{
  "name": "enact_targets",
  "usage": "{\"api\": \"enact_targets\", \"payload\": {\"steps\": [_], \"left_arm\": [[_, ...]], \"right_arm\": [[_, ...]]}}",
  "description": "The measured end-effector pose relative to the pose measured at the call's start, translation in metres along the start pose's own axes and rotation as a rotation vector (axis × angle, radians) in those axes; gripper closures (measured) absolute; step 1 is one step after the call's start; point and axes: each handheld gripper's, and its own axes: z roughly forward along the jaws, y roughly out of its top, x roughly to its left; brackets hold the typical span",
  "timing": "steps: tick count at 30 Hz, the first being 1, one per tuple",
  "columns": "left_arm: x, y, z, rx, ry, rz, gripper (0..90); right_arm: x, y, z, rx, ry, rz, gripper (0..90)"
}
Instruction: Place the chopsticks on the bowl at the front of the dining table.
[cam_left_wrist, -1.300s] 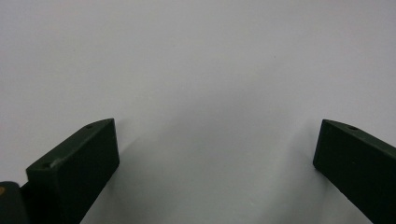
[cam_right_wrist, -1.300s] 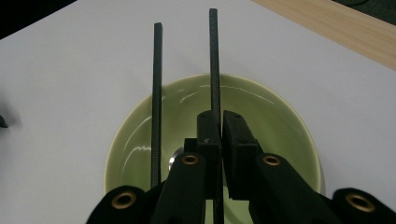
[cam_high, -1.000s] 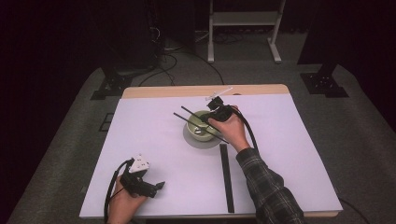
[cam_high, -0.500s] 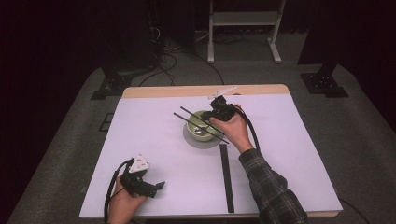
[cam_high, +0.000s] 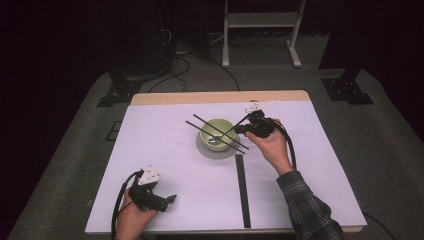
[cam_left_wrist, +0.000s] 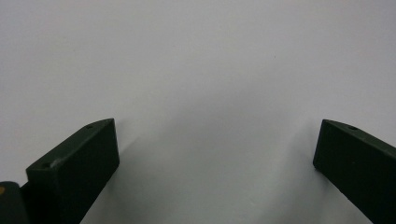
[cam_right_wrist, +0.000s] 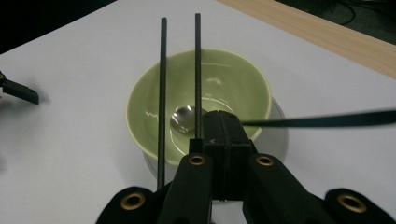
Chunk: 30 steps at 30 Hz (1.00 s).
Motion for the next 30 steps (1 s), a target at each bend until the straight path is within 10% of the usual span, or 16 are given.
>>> {"api": "enact_targets", "payload": {"steps": [15, 30], "left_arm": [[0.0, 0.0, 0.0, 0.003, -0.001, -0.001, 0.0], [0.0, 0.0, 0.0, 0.002, 0.001, 0.001, 0.0]], "right_arm": [[-0.008, -0.049, -0.02, 0.018, 0.006, 0.013, 89.8], [0.011, -0.057, -0.014, 0.049, 0.058, -0.028, 89.9]]}}
